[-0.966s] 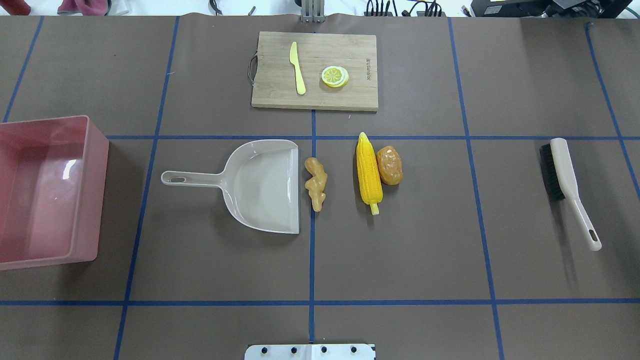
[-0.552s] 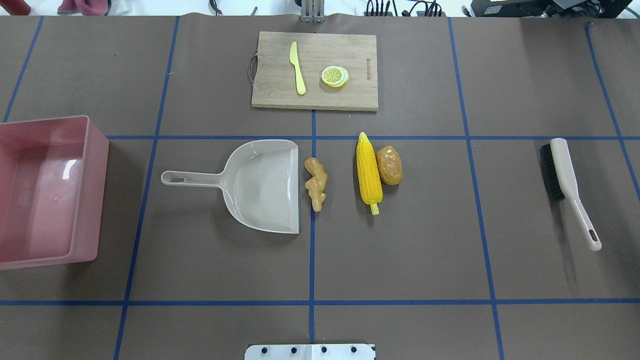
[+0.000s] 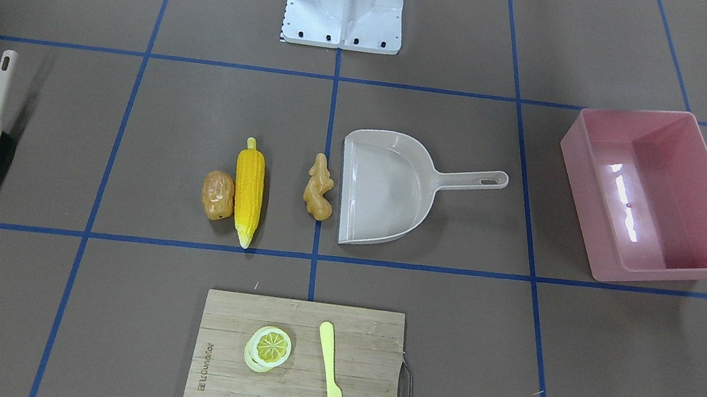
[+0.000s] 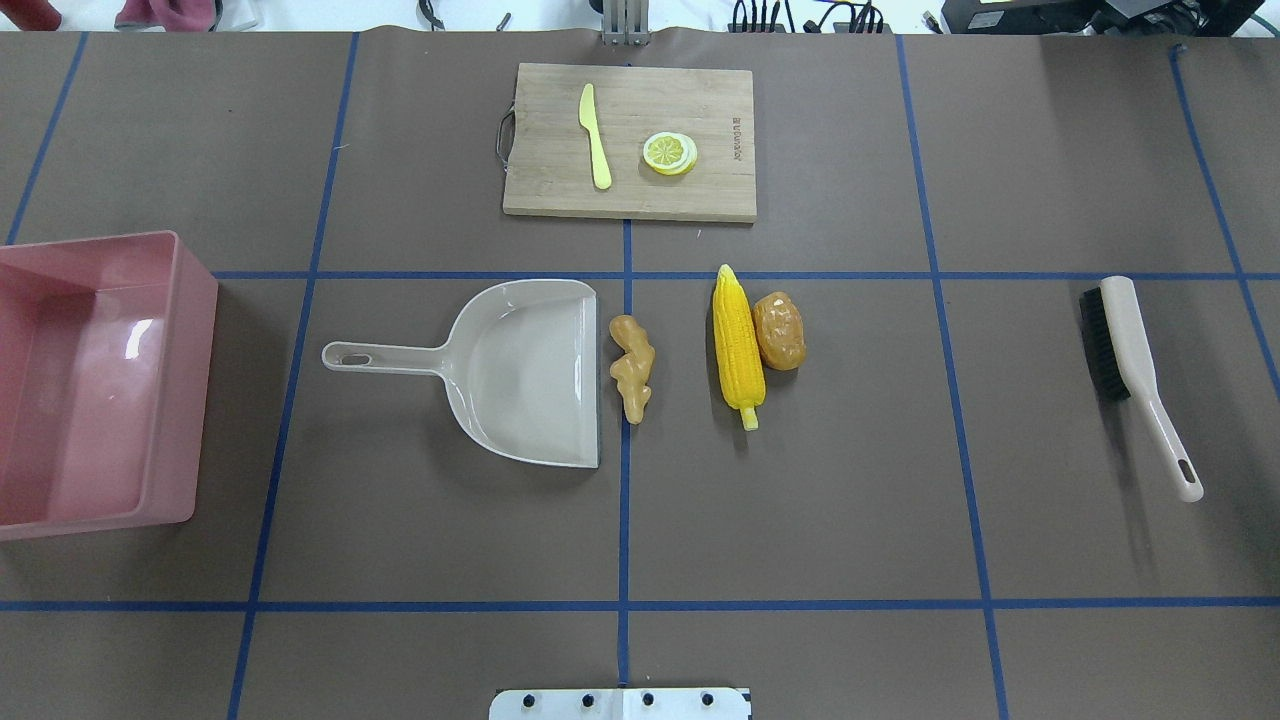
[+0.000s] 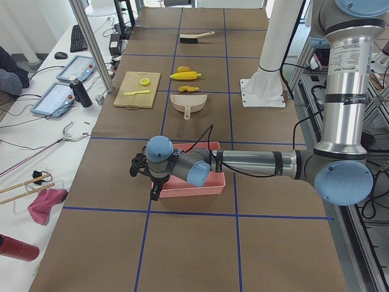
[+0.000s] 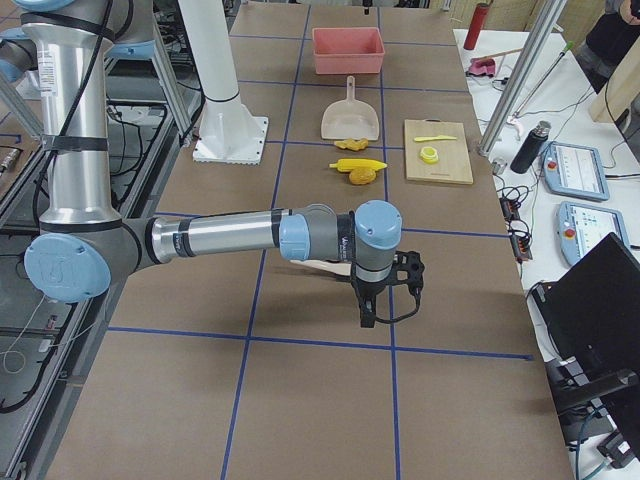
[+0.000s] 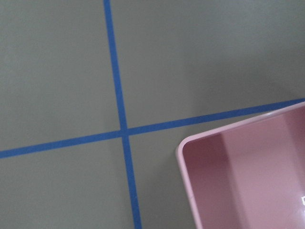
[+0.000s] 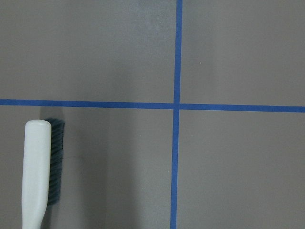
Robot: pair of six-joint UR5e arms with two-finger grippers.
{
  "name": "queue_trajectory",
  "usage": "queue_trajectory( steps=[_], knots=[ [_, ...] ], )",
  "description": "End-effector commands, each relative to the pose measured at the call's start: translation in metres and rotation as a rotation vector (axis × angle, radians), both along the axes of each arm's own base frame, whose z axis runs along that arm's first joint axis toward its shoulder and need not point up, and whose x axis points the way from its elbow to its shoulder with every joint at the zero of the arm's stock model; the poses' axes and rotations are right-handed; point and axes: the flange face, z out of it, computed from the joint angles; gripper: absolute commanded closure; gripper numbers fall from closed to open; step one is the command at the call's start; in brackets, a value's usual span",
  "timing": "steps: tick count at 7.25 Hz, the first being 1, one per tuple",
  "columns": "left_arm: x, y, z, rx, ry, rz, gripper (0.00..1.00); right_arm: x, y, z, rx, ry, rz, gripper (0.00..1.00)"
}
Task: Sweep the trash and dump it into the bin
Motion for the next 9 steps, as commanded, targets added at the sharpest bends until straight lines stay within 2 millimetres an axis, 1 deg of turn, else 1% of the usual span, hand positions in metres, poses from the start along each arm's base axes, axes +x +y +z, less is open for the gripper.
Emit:
queue_trajectory(
  steps=[1,2,3,4,5,6,7,8,9],
  knots=[
    [0.011,-0.006,-0.023,0.043,0.011,0.02,0.02,0.0,0.0,0.0,0.0,0.001,0.001,0.0],
    [0.013,-0.007,-0.032,0.064,0.015,0.023,0.02,0.0,0.001,0.0,-0.003,-0.001,0.0,0.0],
    [0.03,-0.007,-0.04,0.083,0.018,0.055,0.02,0.0,0.001,0.002,-0.004,-0.001,0.0,0.0],
    [0.043,-0.004,-0.064,0.127,0.028,0.081,0.02,0.0,0.001,0.002,-0.005,0.001,-0.001,0.0],
    [0.059,0.001,-0.081,0.162,0.039,0.112,0.02,0.0,0.001,0.002,-0.005,-0.001,-0.001,0.0],
    [0.082,0.008,-0.09,0.197,0.053,0.161,0.02,0.0,0.0,0.003,-0.007,0.001,0.0,0.0],
    [0.114,0.021,-0.12,0.293,0.082,0.224,0.02,0.0,-0.002,0.002,-0.008,-0.002,0.001,0.0],
    [0.163,0.034,-0.14,0.375,0.12,0.315,0.02,0.0,-0.004,-0.005,-0.009,-0.005,0.011,0.0],
    [0.213,0.048,-0.169,0.43,0.158,0.406,0.02,-0.001,-0.006,-0.02,0.025,-0.013,0.011,0.0]
  ],
)
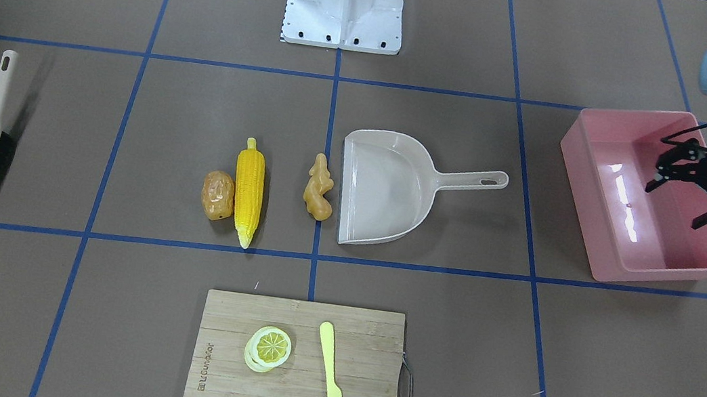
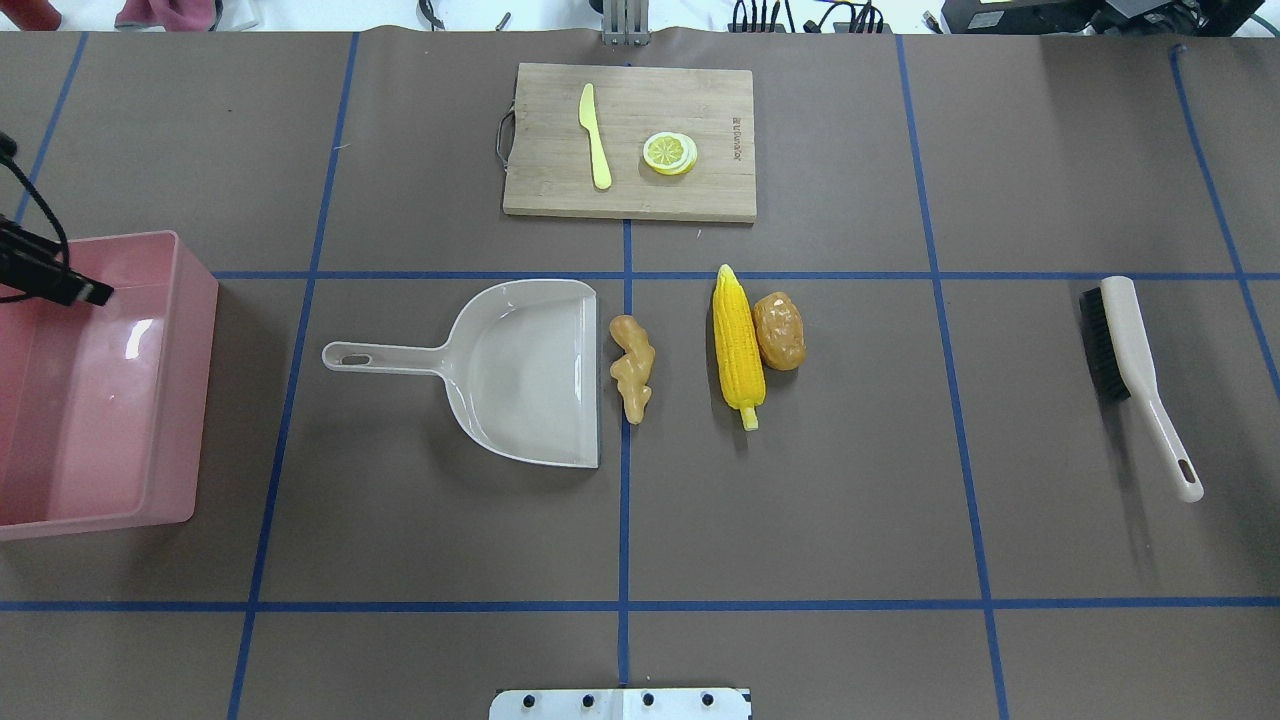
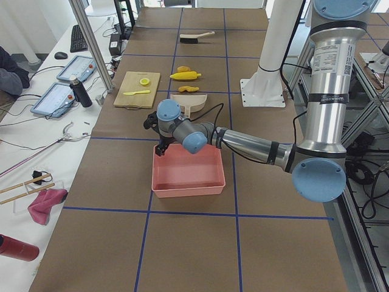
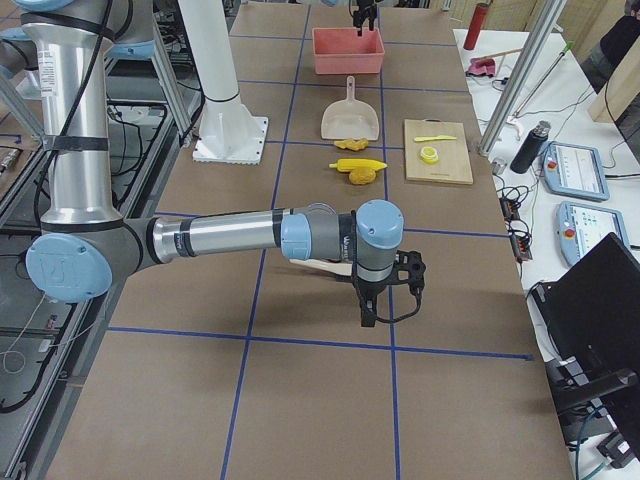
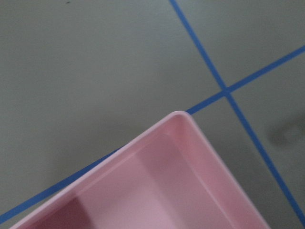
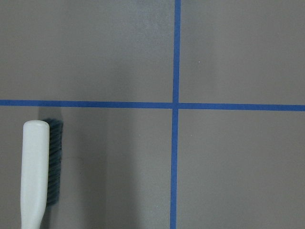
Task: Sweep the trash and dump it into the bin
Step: 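Grasp the white dustpan handle with the left gripper while the right reaches for the brush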
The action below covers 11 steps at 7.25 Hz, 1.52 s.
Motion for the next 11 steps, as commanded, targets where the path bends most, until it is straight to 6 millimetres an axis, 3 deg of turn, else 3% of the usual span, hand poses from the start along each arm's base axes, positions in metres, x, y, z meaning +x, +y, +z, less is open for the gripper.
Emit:
queue_trajectory(
  steps=[1,2,3,4,5,6,7,8,11],
  knots=[
    [0.115,0.038,-0.054,0.119,0.056,0.203,0.02,-0.002,-0.003,-0.019,0.032,-0.024,0.004,0.0],
    [0.122,0.046,-0.078,0.173,0.064,0.197,0.02,-0.031,-0.004,-0.054,0.02,-0.07,0.016,0.0],
    [0.164,0.06,-0.09,0.235,0.032,0.202,0.02,-0.075,0.0,-0.086,-0.073,-0.087,0.068,0.0],
    [0.169,0.063,-0.1,0.271,0.024,0.177,0.02,-0.115,0.008,-0.102,-0.1,-0.063,0.053,0.0],
    [0.17,0.064,-0.106,0.282,0.029,0.176,0.02,-0.145,0.014,-0.1,-0.069,-0.031,-0.002,0.0],
    [0.167,0.062,-0.106,0.29,0.029,0.172,0.02,-0.173,0.034,-0.088,0.02,0.01,-0.04,0.0],
    [0.148,0.052,-0.107,0.388,0.004,0.178,0.02,-0.186,0.049,-0.08,0.025,-0.001,-0.006,0.0],
    [0.156,0.047,-0.099,0.399,-0.03,0.203,0.02,-0.195,0.057,-0.079,-0.014,-0.013,0.011,0.0],
    [0.168,0.042,-0.113,0.434,-0.04,0.195,0.02,-0.202,0.088,-0.048,-0.109,-0.028,-0.032,0.0]
  ],
)
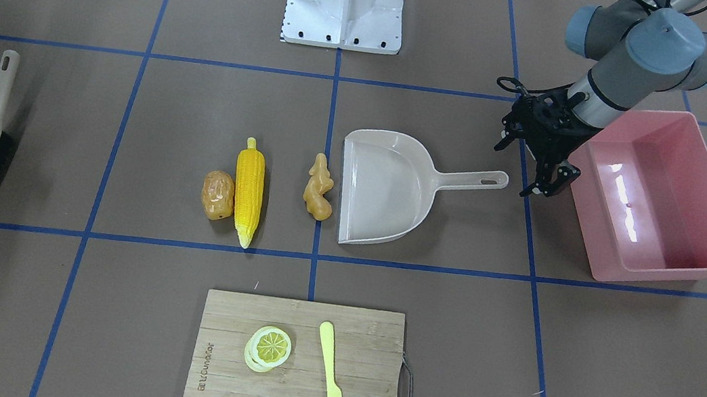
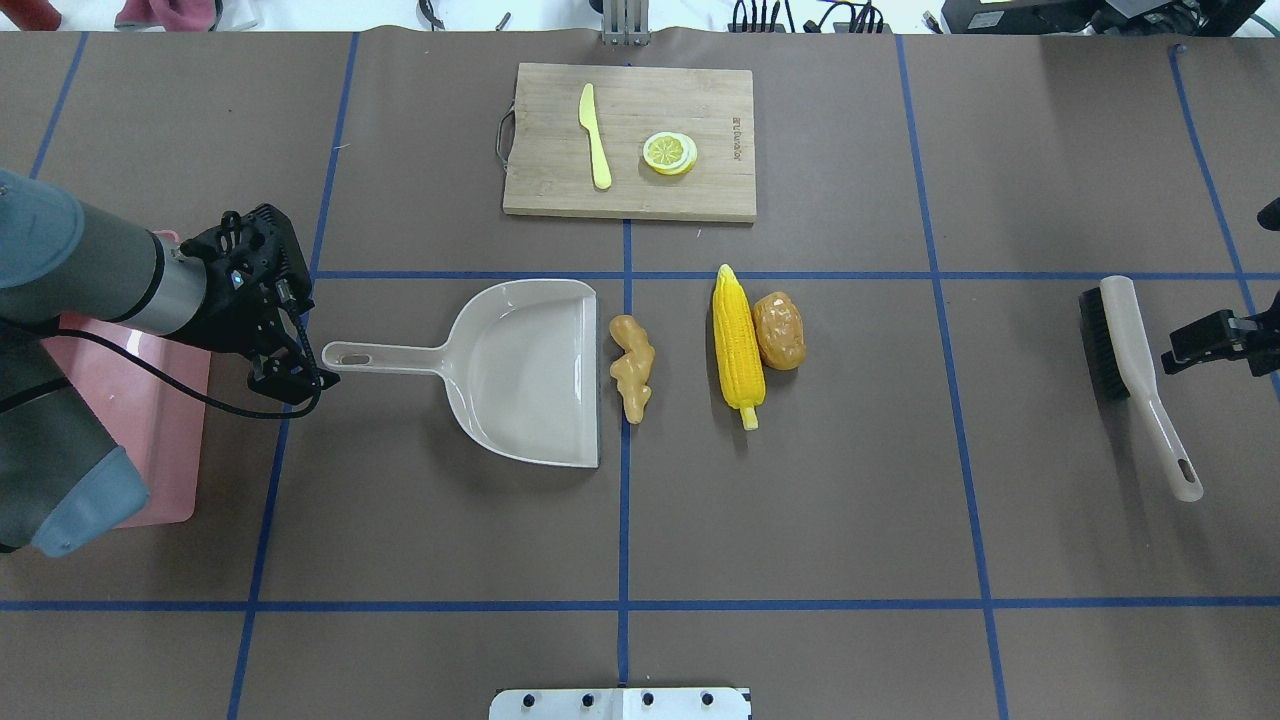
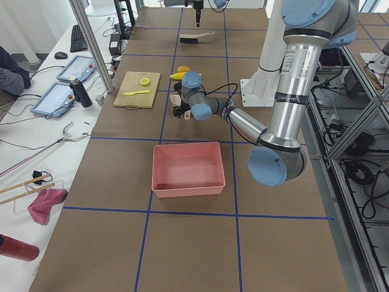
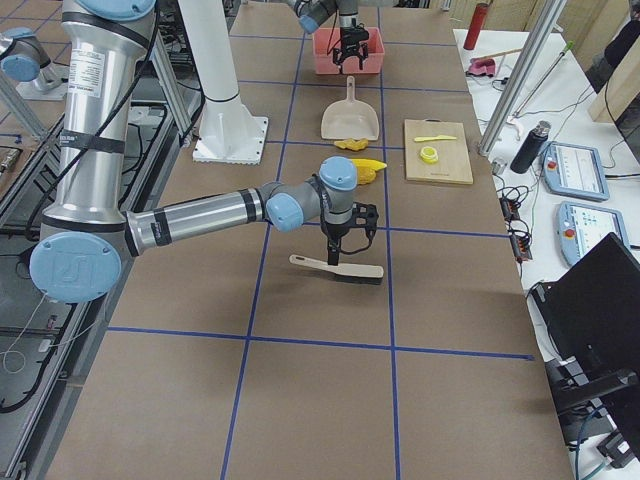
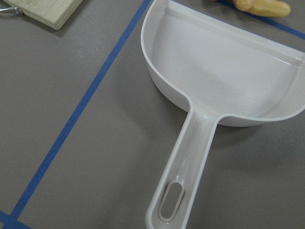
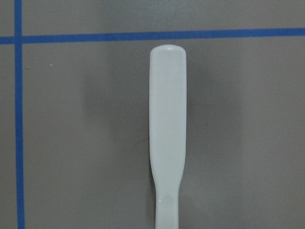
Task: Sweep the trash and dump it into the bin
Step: 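Grasp the white dustpan handle with the left gripper while the right reaches for the brush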
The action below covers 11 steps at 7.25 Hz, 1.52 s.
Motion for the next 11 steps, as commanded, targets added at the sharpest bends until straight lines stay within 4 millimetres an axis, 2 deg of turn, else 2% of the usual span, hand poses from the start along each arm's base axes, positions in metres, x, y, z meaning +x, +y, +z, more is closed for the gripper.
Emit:
queue_trajectory(
  steps=[1,3,4,6,7,8,9,10,11],
  knots=[
    [0.01,-0.001,-0.003,0.071,-0.028,-0.006,0.02,-0.019,0.02,0.015,-0.066,-0.004,-0.043,0.0],
    [0.016,0.002,-0.002,0.107,-0.038,0.023,0.02,-0.043,0.028,0.03,-0.066,0.033,-0.086,0.0],
    [0.027,0.005,-0.007,0.12,-0.032,0.043,0.04,-0.053,0.032,0.04,-0.071,0.057,-0.108,0.0],
    [0.035,-0.003,-0.001,0.174,-0.073,0.101,0.07,-0.072,0.036,0.055,-0.077,0.089,-0.143,0.0],
    [0.038,-0.003,0.002,0.187,-0.089,0.125,0.06,-0.074,0.036,0.054,-0.075,0.086,-0.147,0.04],
    [0.042,-0.008,0.001,0.191,-0.094,0.128,0.06,-0.074,0.036,0.054,-0.074,0.086,-0.148,0.25],
    [0.047,-0.012,-0.003,0.194,-0.092,0.13,0.03,-0.074,0.035,0.053,-0.073,0.083,-0.149,0.66],
    [0.046,-0.01,-0.004,0.219,-0.095,0.14,0.02,-0.072,0.035,0.05,-0.069,0.075,-0.151,1.0],
    [0.045,-0.01,0.0,0.226,-0.102,0.152,0.02,-0.071,0.035,0.05,-0.073,0.076,-0.147,1.0]
  ],
)
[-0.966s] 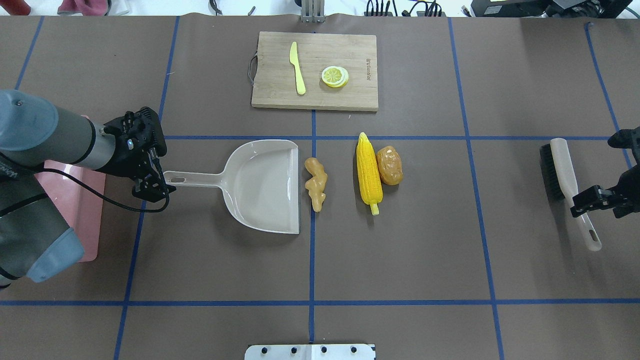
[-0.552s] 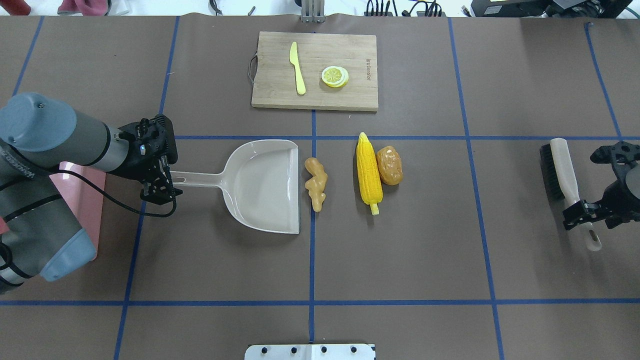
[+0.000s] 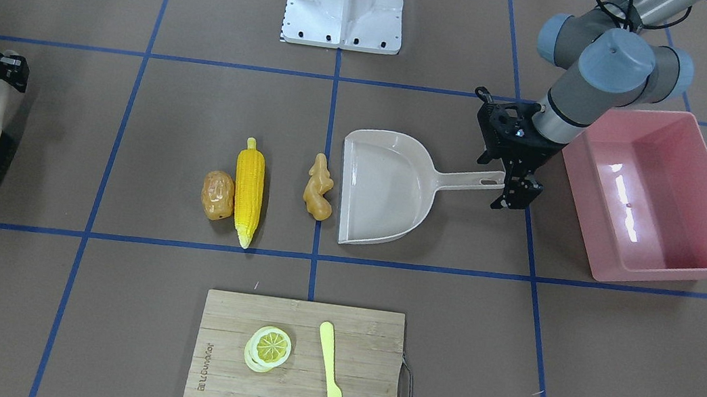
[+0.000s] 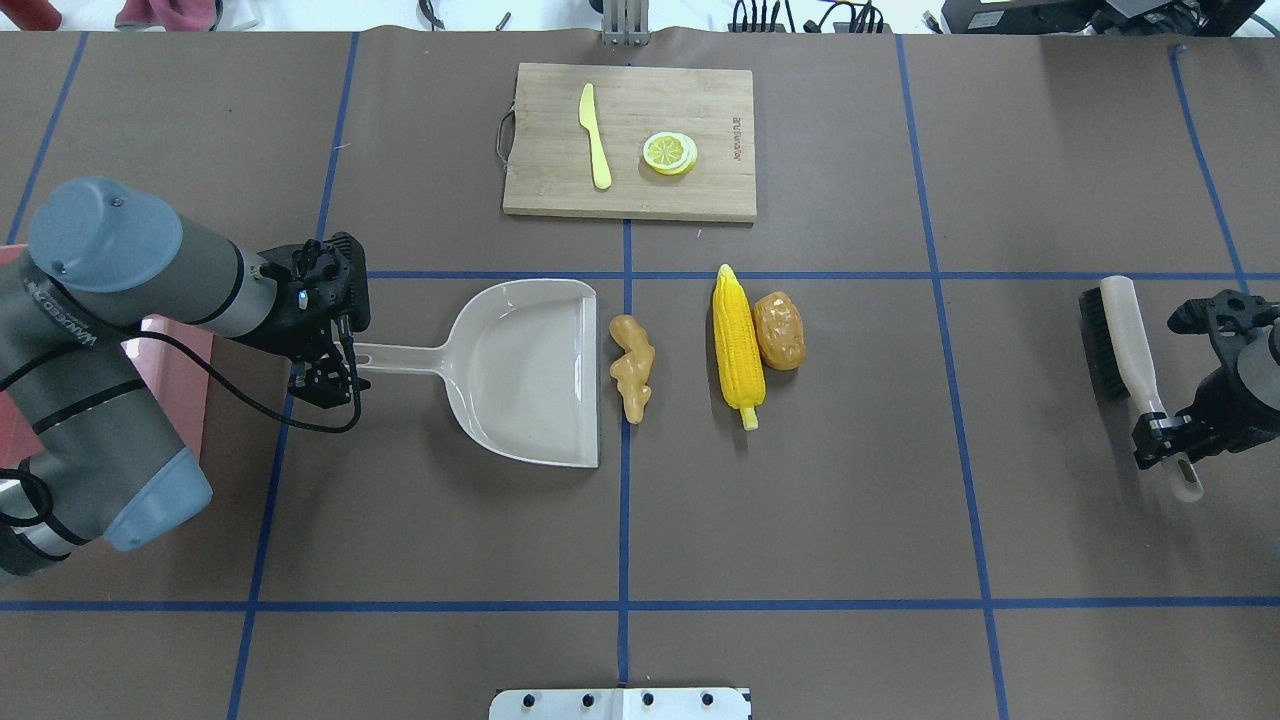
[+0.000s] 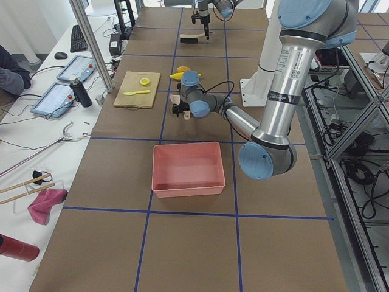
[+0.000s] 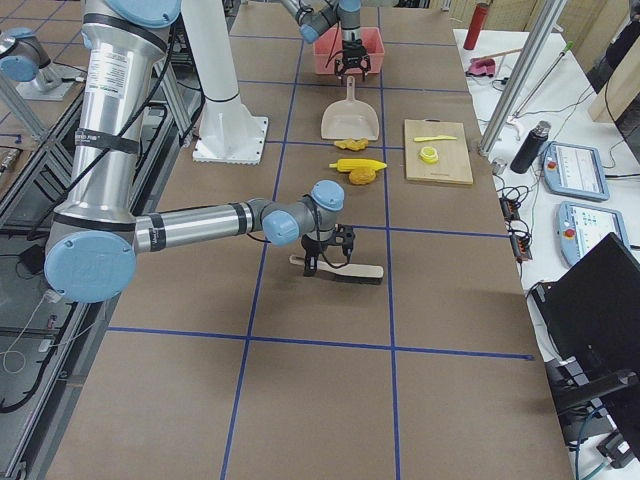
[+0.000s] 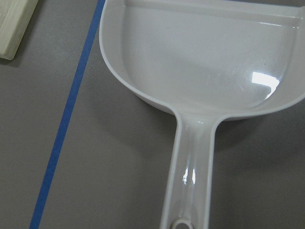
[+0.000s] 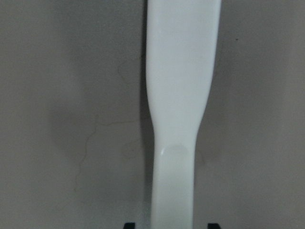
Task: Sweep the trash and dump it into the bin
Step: 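Grasp the white dustpan handle with the left gripper while the right reaches for the brush, then lift the white-handled brush with the right gripper and carry it toward the produce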
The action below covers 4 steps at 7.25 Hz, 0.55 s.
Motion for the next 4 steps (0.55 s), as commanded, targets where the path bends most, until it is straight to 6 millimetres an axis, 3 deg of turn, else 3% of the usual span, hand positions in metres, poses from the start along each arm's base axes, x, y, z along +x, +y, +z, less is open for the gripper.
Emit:
queue_trajectory(
  steps=[1,2,3,4],
  knots=[
    [0.002,-0.001,0.003,0.01,-0.01,0.01,0.02,0.013,-0.007,-0.004,0.004,-0.01,0.032,1.0],
    [0.017,0.006,0.007,0.003,-0.025,0.034,0.03,0.035,-0.028,-0.028,0.012,-0.067,0.087,1.0],
    [0.022,0.006,0.003,-0.008,-0.033,0.044,0.03,0.05,-0.036,-0.045,0.014,-0.098,0.116,1.0],
    [0.023,0.007,0.002,-0.008,-0.033,0.046,0.03,0.041,-0.047,-0.081,0.037,-0.117,0.11,1.0]
  ],
)
